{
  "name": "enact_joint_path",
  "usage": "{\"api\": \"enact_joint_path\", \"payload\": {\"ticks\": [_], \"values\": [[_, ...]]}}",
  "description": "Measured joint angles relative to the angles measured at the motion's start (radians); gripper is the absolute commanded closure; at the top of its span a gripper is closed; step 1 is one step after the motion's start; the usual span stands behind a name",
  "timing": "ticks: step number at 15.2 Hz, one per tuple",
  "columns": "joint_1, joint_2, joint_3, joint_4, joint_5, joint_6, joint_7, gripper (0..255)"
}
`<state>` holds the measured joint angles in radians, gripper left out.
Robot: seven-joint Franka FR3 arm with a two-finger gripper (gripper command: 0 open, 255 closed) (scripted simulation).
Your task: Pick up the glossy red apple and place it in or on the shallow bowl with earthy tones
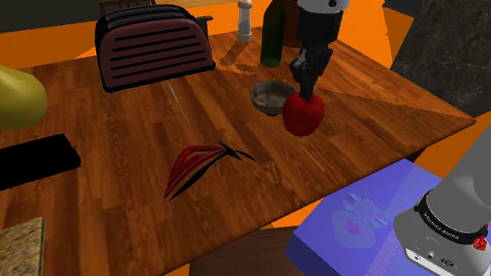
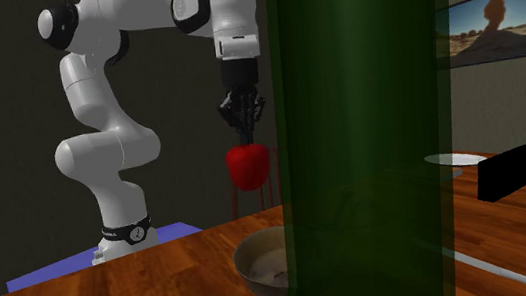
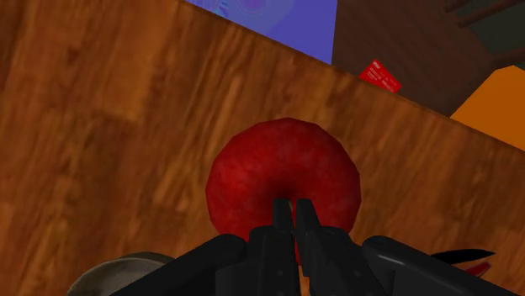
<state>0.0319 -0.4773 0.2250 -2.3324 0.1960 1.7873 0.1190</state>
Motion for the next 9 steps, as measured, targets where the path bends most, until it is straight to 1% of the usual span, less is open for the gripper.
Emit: {"api": "enact_joint_path", "payload": {"ticks": [9], "values": [[-0.004,-0.001,-0.010,0.120,-0.009,-0.120,0.011,255]]}}
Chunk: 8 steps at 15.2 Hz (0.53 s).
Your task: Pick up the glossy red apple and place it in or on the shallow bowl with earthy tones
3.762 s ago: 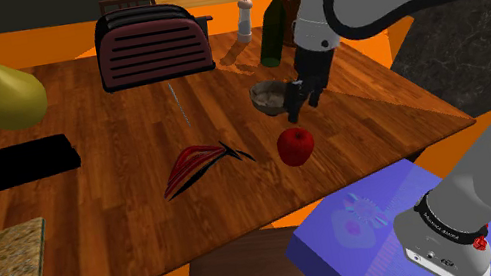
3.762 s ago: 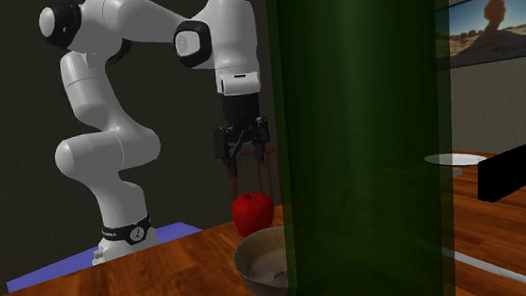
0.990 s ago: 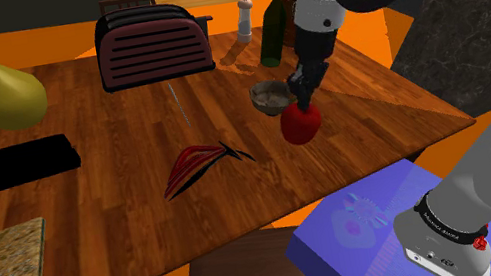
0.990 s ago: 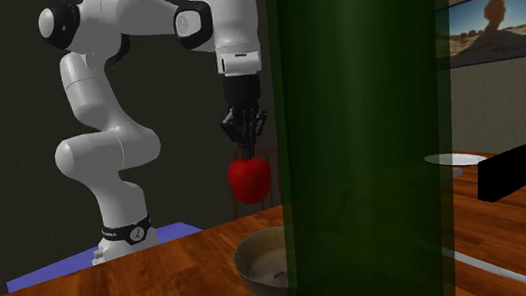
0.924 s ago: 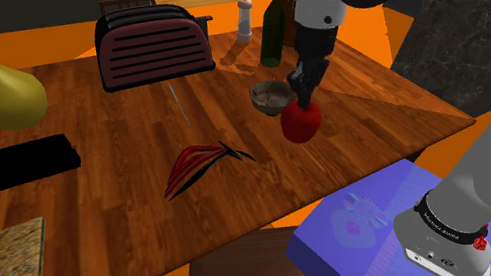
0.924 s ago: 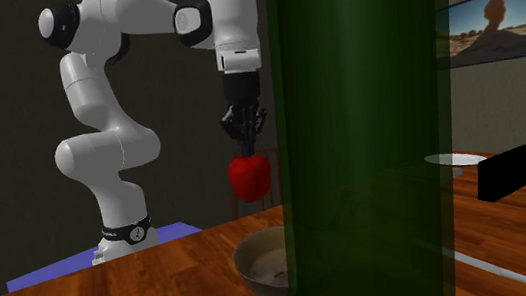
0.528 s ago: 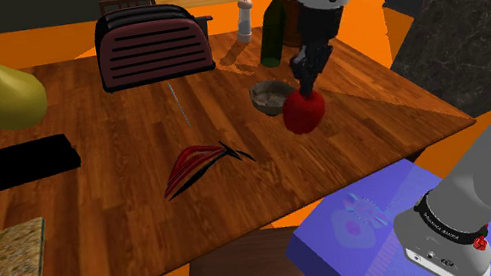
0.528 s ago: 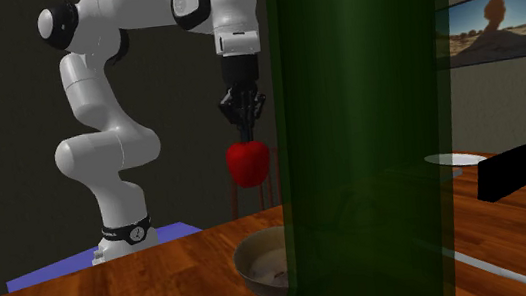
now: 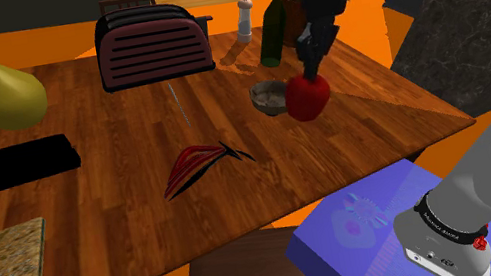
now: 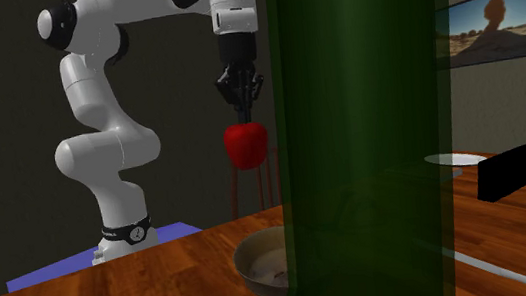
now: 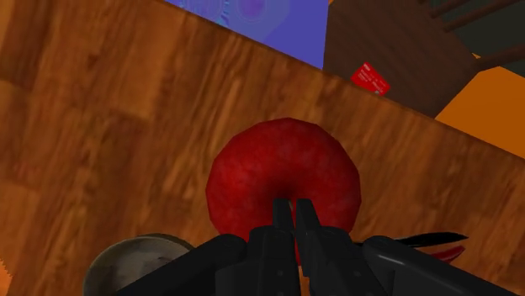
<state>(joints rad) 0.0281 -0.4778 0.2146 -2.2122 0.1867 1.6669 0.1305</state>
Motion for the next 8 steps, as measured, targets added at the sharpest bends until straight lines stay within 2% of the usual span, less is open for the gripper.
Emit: {"api": "enact_joint_path", "payload": {"ticks": [4,8], "values": [[-0.019,0.051,-0.025,0.081,-0.023,-0.036,-0.028,255],[-0.050,0.156,-0.065,0.208,-0.059,-0.064,-0.082,255]]}}
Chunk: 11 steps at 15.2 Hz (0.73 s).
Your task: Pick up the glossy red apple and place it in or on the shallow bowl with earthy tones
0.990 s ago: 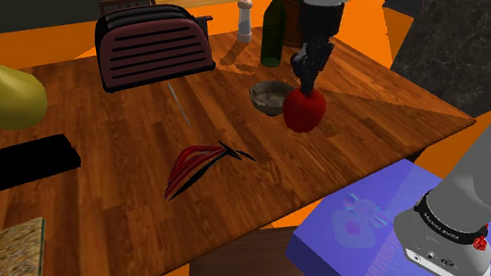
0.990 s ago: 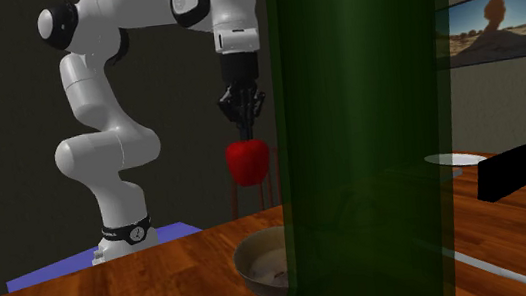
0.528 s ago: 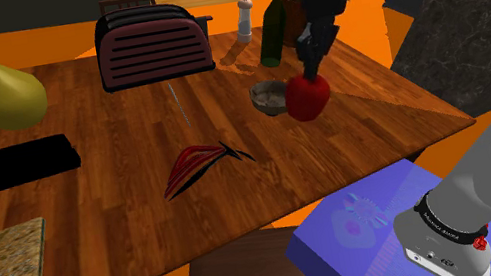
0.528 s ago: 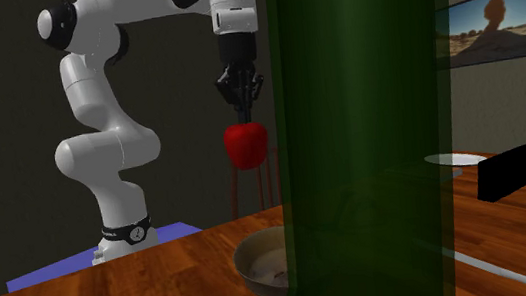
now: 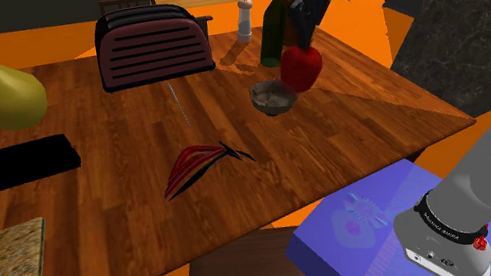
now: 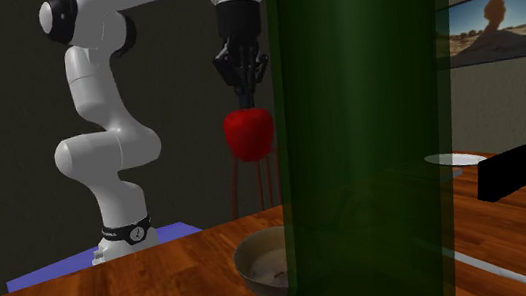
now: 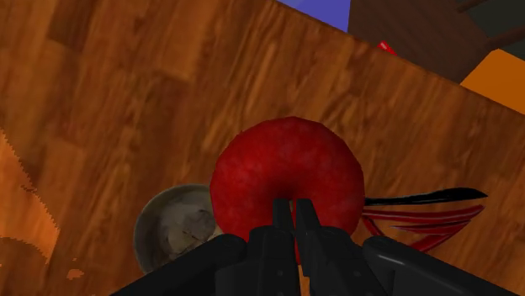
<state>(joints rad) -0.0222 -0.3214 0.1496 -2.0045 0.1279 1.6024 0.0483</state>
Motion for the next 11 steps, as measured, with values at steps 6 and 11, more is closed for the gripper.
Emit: {"api": "enact_joint_path", "payload": {"ticks": [6,11], "values": [[-0.040,0.185,-0.049,0.256,-0.041,-0.079,-0.071,255],[-0.065,0.324,-0.077,0.450,-0.059,-0.138,-0.118,255]]}}
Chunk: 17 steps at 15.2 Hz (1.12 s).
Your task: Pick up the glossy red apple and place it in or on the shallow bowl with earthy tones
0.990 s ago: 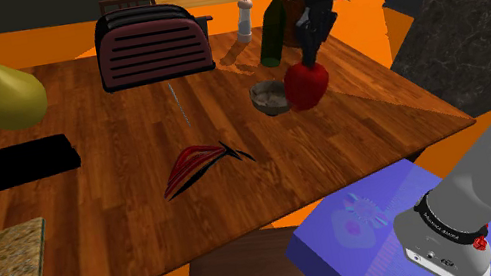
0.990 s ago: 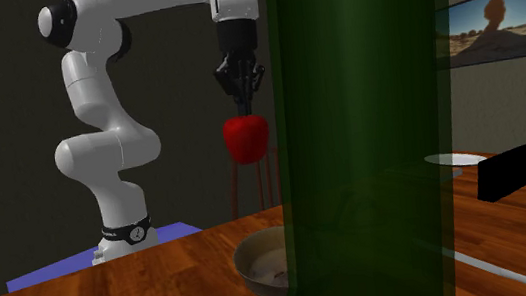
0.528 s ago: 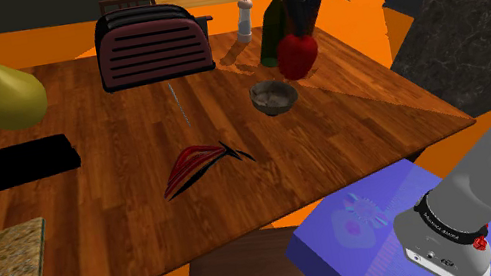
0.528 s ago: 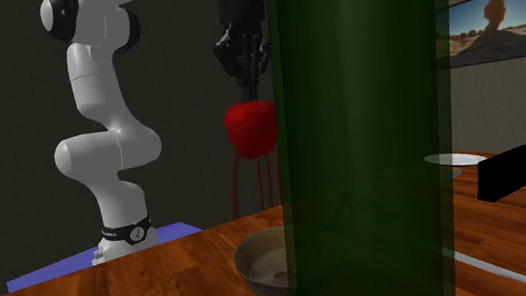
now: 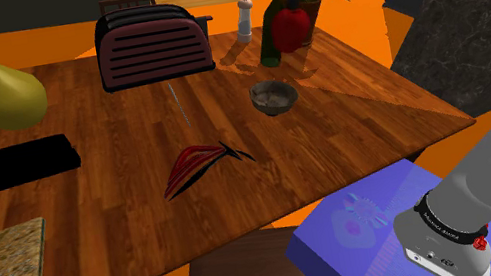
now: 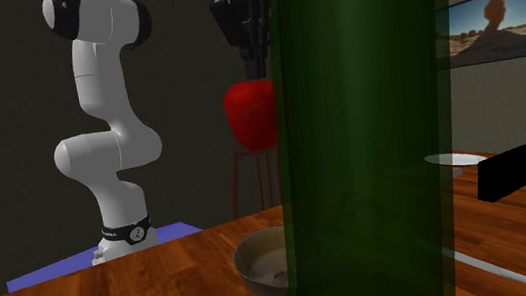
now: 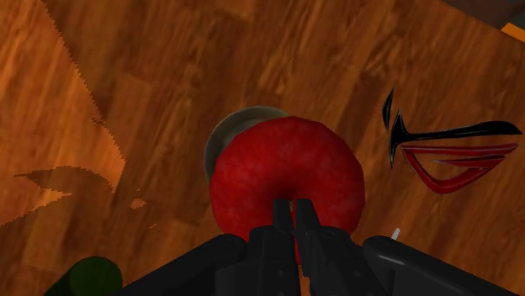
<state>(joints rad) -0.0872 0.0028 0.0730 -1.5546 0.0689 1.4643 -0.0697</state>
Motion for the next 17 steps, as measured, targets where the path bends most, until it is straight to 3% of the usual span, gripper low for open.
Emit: {"api": "enact_joint_path", "payload": {"ticks": [17], "values": [[-0.002,-0.021,-0.002,-0.240,0.001,0.218,-0.019,255]]}}
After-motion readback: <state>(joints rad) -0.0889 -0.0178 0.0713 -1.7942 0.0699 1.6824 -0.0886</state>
